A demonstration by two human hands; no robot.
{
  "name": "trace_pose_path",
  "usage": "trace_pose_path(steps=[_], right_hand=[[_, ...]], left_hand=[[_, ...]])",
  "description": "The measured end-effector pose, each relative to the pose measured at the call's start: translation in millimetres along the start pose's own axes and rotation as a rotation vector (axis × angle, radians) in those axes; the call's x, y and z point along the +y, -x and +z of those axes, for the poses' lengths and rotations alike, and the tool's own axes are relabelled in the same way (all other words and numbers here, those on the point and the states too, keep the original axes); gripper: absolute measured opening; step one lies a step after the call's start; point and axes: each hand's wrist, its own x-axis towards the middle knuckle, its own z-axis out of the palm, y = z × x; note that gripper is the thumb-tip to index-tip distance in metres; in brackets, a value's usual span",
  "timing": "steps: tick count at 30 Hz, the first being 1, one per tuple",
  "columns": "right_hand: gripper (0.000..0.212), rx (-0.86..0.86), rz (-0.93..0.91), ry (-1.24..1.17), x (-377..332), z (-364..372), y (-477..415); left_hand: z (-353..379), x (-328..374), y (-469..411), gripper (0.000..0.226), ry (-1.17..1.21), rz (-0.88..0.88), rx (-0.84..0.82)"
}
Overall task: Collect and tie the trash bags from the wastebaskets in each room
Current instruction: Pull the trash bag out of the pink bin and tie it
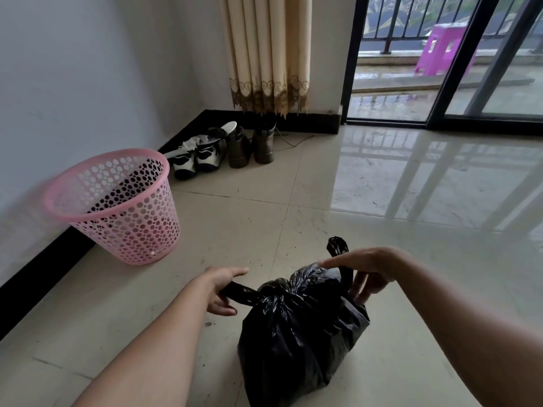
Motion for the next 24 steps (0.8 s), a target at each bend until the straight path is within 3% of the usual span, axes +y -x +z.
trace_pose_path(steps=[3, 6, 10, 12, 15, 18, 20, 22, 24], right_hand=[[0.044, -0.149, -0.061, -0.072, -10, -4, 6], [0.017, -0.133, -0.297, -0.457, -26, -6, 7], [0.024, -0.167, -0.573, -0.845, -38, -8, 10], [0.027, -0.119, -0.567, -0.732, -35, 0, 5], [0.018, 0.089, -0.438, -0.386, -29, 23, -9], [0.023, 0.365, -0.43, -0.306, -30, 42, -20], [0.022, 0.609, -0.524, -0.196, -33, 44, -20], [0.018, 0.678, -0.684, -0.261, -41, 45, -14], [0.015, 0.596, -0.807, -0.516, -52, 48, -6]], left_hand=[[6, 5, 3, 0.037, 0.089, 0.088, -0.134], [14, 10, 0, 0.02, 0.143, 0.19, -0.199], [16, 14, -3, 0.024, 0.29, 0.278, -0.116], [16, 13, -4, 0.025, 0.343, 0.29, -0.074], [16, 10, -4, 0.024, 0.393, 0.292, -0.054], [18, 10, -4, 0.023, 0.429, 0.312, -0.063], [20, 11, -3, 0.022, 0.425, 0.329, -0.082], [21, 13, -2, 0.021, 0.402, 0.333, -0.093], [24, 14, -1, 0.022, 0.386, 0.329, -0.083]])
